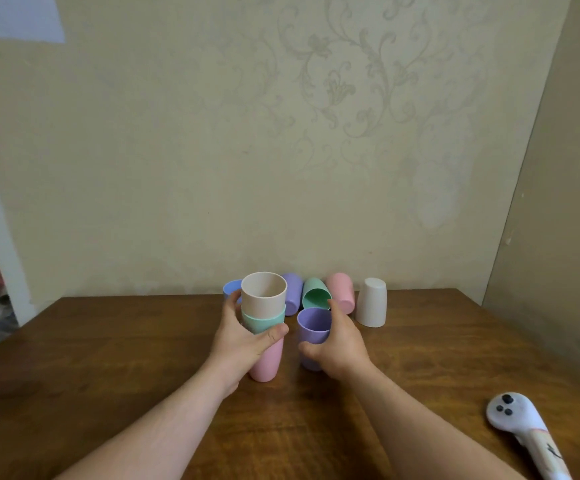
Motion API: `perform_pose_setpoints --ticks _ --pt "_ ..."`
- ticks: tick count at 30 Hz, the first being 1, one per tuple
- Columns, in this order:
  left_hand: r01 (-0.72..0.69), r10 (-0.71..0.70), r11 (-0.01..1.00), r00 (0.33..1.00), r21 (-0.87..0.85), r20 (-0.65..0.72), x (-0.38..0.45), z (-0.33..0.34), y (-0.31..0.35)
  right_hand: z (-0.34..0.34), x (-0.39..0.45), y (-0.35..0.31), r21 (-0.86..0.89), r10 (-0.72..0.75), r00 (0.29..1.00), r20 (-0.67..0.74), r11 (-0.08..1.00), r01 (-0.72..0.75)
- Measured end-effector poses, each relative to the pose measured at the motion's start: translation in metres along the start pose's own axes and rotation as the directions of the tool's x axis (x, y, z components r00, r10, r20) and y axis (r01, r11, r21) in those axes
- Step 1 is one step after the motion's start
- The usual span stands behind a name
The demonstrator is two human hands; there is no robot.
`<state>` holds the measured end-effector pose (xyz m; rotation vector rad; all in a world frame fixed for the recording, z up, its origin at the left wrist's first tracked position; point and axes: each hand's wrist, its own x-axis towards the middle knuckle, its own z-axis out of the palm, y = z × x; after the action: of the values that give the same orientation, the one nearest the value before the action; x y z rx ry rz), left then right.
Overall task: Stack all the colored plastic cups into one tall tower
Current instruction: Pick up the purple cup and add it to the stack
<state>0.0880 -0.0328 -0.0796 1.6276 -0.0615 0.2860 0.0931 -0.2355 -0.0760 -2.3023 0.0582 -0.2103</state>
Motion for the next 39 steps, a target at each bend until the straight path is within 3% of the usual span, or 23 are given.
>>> perform_pose_setpoints --ticks 3,7,13,17,20,22,26,34,39 --pt "-0.068 0.068 0.998 0.998 0.0 0.011 0.004 -0.001 0.021 0.0 -0.001 0.003 0.061 0.044 0.999 -0.006 0.997 -0.044" --pt "-0.048 0.047 0.997 0.999 -0.056 -0.014 0.01 0.007 0.031 0.002 0.0 0.008 0.142 0.094 0.995 0.016 0.985 -0.095" --pt "-0.083 0.083 0.991 0.997 -0.105 -0.003 0.007 0.014 0.02 0.004 0.004 0.006 0.449 0.143 0.989 0.019 0.883 -0.137" --pt "-0.097 0.093 0.989 0.995 -0.113 -0.037 0.008 0.017 0.019 -0.03 0.017 -0.039 0.633 0.092 0.975 -0.204 0.772 0.06" --pt "-0.088 0.085 0.99 0.996 -0.106 -0.035 0.007 0.02 0.019 -0.06 0.02 -0.086 0.722 -0.007 0.968 -0.251 0.664 0.192" --pt "-0.066 0.064 0.994 0.998 -0.093 -0.022 0.006 0.021 0.021 -0.071 0.015 -0.112 0.72 -0.115 0.963 -0.245 0.644 0.26" --pt "-0.039 0.038 0.999 0.999 -0.034 -0.025 0.006 0.023 0.025 -0.068 0.005 -0.141 0.574 -0.301 0.936 -0.184 0.74 0.351" --pt "-0.106 0.115 0.978 0.993 0.177 -0.04 0.009 0.027 0.028 -0.021 -0.003 -0.115 0.391 -0.312 0.95 0.008 0.875 0.284" --pt "-0.095 0.122 0.972 0.986 0.217 -0.114 0.012 0.034 0.017 -0.012 -0.001 -0.105 0.46 -0.276 0.956 0.098 0.865 0.202"
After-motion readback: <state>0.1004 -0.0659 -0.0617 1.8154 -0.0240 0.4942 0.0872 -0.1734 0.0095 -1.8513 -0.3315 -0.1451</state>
